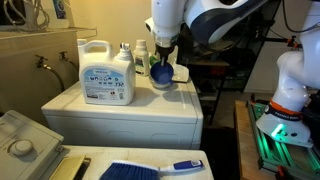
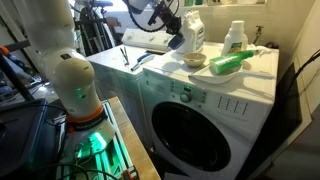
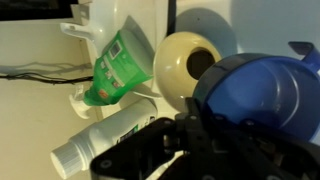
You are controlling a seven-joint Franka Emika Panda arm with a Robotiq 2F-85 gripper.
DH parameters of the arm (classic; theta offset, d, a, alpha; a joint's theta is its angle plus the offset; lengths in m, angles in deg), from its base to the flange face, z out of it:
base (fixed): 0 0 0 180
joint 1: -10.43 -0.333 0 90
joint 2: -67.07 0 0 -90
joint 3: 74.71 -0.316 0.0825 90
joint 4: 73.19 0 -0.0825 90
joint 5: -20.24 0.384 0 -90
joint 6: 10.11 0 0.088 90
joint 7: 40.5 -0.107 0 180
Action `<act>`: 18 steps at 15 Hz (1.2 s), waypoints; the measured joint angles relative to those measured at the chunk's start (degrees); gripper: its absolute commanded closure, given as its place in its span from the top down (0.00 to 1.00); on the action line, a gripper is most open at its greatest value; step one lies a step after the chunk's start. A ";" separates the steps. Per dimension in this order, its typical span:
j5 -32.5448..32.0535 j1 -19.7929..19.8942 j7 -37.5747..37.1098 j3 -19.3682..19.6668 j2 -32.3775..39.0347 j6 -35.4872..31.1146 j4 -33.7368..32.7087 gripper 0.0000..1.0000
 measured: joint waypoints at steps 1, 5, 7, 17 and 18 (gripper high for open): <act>2.42 0.24 -0.85 0.35 -0.04 -2.12 0.61 0.02; 12.63 1.51 -3.20 1.94 -0.19 -9.25 4.00 0.02; 17.89 2.12 -4.12 2.91 -0.32 -12.38 5.99 0.01; 36.12 4.55 -7.83 6.12 -2.51 -29.37 15.42 0.53; 36.35 4.62 -8.12 6.30 -2.95 -29.98 16.00 0.60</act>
